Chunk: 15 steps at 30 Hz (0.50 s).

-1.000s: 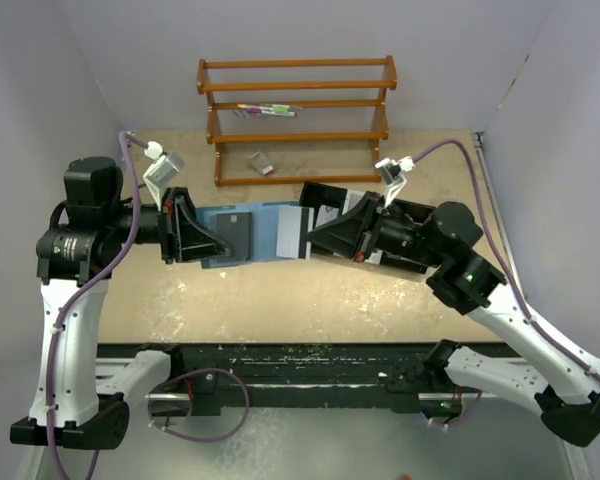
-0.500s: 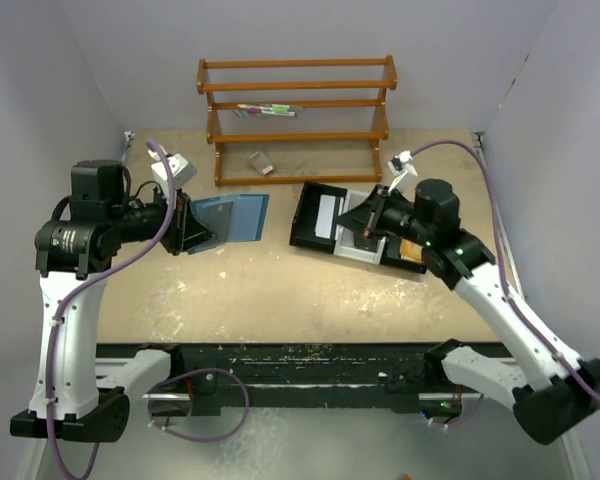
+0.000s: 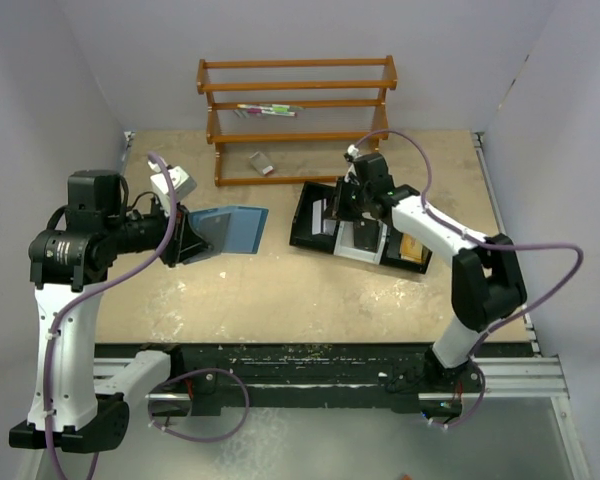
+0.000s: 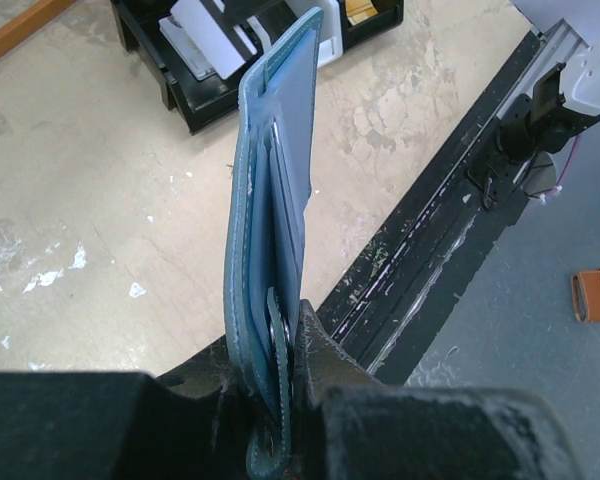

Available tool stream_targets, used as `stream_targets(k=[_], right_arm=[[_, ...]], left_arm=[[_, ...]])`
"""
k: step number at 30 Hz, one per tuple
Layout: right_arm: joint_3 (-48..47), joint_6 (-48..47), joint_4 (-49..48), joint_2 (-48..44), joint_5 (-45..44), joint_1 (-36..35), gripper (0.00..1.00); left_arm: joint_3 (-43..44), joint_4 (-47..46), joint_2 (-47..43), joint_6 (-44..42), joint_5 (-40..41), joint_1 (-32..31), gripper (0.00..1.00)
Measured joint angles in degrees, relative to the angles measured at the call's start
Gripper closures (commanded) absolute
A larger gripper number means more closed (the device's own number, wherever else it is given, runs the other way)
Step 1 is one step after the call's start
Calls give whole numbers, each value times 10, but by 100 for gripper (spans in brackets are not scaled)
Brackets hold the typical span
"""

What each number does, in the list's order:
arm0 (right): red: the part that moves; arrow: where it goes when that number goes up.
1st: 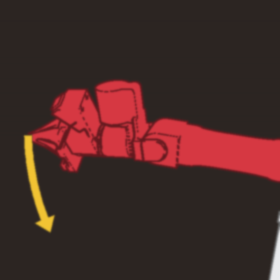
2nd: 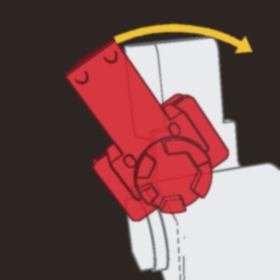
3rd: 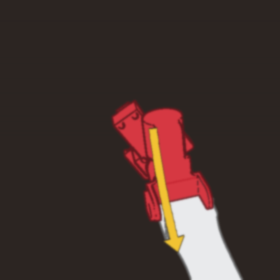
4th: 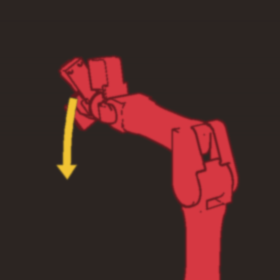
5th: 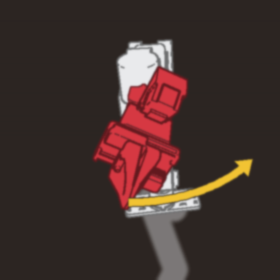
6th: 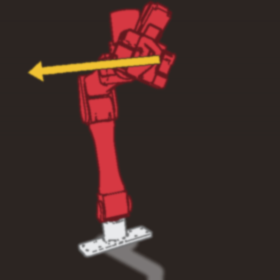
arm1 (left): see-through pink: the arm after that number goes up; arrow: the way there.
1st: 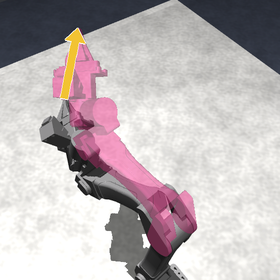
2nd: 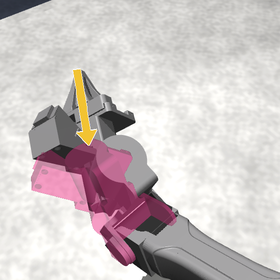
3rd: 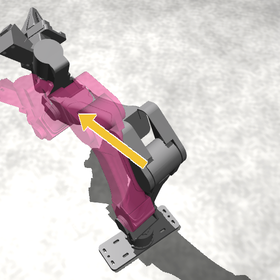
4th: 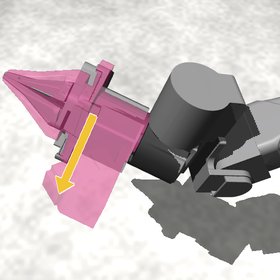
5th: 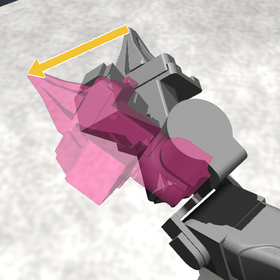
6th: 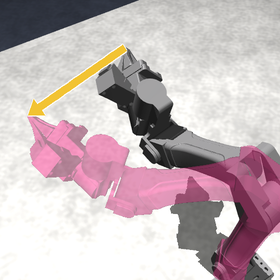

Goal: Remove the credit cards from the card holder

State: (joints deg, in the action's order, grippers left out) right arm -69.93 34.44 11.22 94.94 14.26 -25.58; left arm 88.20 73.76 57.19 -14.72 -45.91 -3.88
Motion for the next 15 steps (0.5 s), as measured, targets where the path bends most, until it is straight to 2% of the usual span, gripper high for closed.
stream_targets(k=[5,15], right_arm=[[-36,-6,0,59,-29,0,100],[-40,-7,-1,91,-78,0,100]], left_arm=[[0,9,0,-1,-5,0,87],[10,18,0,-1,-19,0,86]])
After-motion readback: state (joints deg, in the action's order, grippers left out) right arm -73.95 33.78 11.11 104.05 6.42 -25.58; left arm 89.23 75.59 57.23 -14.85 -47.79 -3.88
